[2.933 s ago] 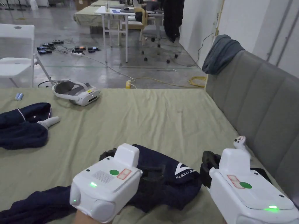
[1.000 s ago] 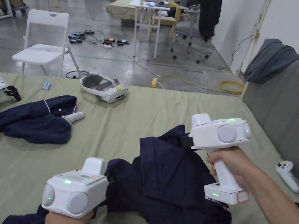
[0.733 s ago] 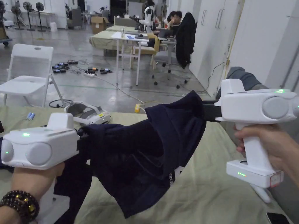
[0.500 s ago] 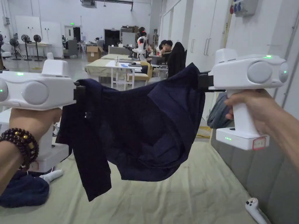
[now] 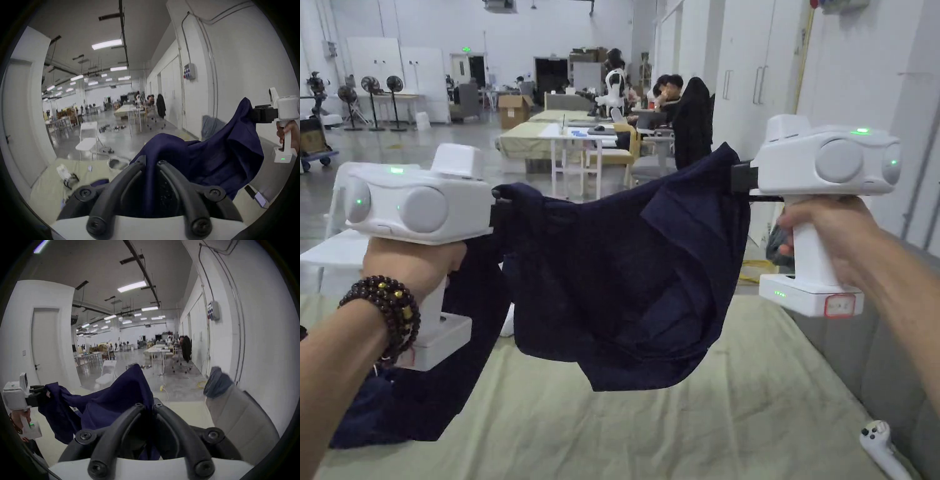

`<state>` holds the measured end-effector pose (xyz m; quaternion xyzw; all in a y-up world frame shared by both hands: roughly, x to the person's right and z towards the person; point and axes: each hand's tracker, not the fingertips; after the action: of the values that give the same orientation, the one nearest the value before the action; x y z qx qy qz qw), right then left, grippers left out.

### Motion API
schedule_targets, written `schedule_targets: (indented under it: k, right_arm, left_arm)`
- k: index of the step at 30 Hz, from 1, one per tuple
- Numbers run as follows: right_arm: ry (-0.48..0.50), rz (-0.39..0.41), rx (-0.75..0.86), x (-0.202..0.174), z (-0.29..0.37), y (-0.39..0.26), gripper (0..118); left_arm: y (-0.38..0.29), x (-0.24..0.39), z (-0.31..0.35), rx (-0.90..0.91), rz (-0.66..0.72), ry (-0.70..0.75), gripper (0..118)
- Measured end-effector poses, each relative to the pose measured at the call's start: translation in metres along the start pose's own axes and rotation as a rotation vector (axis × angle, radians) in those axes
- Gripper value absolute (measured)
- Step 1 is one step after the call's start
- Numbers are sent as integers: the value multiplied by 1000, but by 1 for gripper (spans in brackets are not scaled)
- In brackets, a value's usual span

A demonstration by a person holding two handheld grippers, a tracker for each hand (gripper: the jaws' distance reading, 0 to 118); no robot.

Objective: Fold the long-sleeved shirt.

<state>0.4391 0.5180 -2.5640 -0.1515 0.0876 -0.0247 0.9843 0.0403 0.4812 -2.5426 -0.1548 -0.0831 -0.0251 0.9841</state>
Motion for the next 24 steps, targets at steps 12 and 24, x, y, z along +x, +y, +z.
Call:
schedule_targets:
  k: [12,24]
  right_arm:
    - [-54,-76,-327,5,-78,-224,4]
    - [59,54,-438,-14,128,-368,4]
  left_arm:
    - [-199,4,-75,-321,94,-50,11]
    - [-338,53,130,-397,17,-118,12]
